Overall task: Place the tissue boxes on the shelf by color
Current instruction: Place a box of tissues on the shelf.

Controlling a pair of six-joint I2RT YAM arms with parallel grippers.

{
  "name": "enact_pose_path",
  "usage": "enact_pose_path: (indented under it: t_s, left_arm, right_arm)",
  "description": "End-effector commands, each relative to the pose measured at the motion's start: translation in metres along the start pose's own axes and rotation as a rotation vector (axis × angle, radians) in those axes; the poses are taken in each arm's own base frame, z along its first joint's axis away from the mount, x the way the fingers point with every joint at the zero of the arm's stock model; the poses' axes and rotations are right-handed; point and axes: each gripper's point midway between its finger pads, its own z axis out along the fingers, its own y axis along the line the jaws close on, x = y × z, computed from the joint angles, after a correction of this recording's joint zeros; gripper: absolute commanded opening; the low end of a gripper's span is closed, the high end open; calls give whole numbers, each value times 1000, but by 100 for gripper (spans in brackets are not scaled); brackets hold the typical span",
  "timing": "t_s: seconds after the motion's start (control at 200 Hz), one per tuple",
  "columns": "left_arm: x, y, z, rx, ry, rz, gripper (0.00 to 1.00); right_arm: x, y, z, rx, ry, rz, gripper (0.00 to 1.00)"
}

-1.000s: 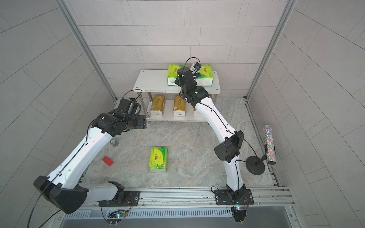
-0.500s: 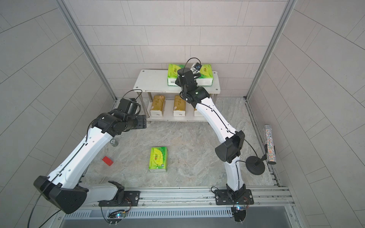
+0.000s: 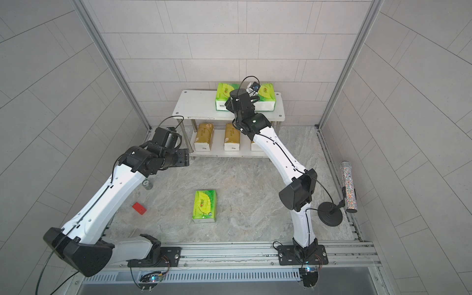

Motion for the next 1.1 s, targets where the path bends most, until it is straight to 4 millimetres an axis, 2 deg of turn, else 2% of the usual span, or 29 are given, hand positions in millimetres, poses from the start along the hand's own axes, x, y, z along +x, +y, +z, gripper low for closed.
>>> enact_pose_path:
  t_s: [0.0,0.375,0.58,0.7,0.806,0.911,1.006,1.096]
  left_arm:
    - [-6,2,-7,-3,-32,-1,76]
    - [-8,0,-5,-3,-29,13,76]
    - [-8,0,-5,-2,-30,18,76]
    - [-6,0,-6,1,-22,18,76]
    - [4,1,-7,12,0,6,76]
    - [24,3,-9,18,56,-19,76]
    - [44,7,-12,20,89,-41,80]
    - [67,6,-13,37,131,-51,81]
  right_arm:
    - [-27,13,-18,-53,-49,22,73]
    - [-40,16,-22,-81,-69,1,70]
    - [-53,34,-34,-144,-68,-78,70]
    - [-52,47,-44,-223,-20,-153,70]
    - [-44,52,-60,-268,35,-266,71]
    - [-36,47,-82,-307,87,-354,74]
    - [-24,35,-108,-333,174,-425,76]
    - [-2,13,-132,-340,282,-470,77]
